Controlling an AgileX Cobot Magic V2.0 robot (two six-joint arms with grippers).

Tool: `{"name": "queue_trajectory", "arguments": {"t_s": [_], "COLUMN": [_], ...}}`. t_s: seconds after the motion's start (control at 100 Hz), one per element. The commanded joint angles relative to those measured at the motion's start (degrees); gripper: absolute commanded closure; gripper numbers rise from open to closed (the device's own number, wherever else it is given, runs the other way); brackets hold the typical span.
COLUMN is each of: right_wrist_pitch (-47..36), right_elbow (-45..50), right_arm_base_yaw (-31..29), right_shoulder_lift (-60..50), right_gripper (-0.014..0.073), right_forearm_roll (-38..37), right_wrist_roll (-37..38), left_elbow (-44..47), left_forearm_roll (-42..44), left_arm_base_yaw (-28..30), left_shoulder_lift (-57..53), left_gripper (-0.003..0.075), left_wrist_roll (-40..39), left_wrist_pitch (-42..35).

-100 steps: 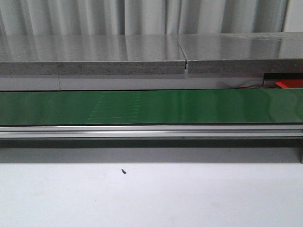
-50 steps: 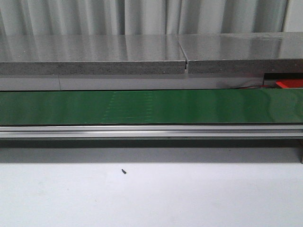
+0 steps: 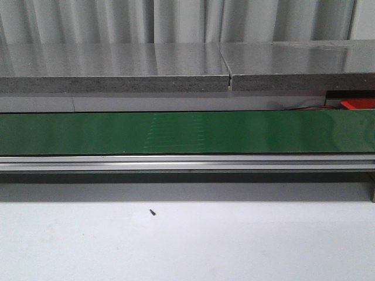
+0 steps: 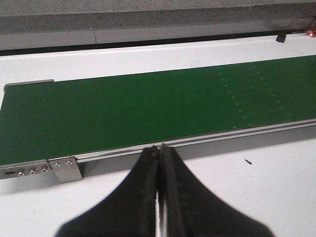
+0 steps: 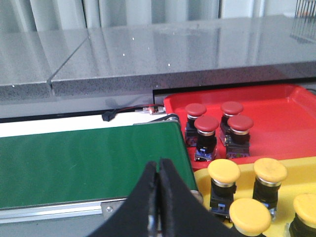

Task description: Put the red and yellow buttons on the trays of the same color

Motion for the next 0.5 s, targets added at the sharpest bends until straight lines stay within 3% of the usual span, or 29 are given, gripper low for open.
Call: {"name": "queue_trajectory", "arguments": {"t_s": [0.0,0.49], "right_wrist_pitch": [-6.2,0.3], "right_elbow": [0.7,4.5], "right_arm_base_yaw": [-0.2,2.6], "right_shoulder_lift": [-2.5,-15.7], "right_gripper": [0.066,0.066], "right_forearm_roll": [-1.7,-4.4], "right_wrist_roll": [0.7,0.7], "left_elbow": [-1.6,-1.6], "left_forearm_roll": [-0.5,-0.5], "left_arm_base_yaw": [-0.5,-0.5], "left_shoulder_lift": [0.1,0.1], "left_gripper": [0.0739,0.0739], "left_wrist_roll": [-0.2,-0.2], "left_wrist_pitch": [-4.1,-4.1]}}
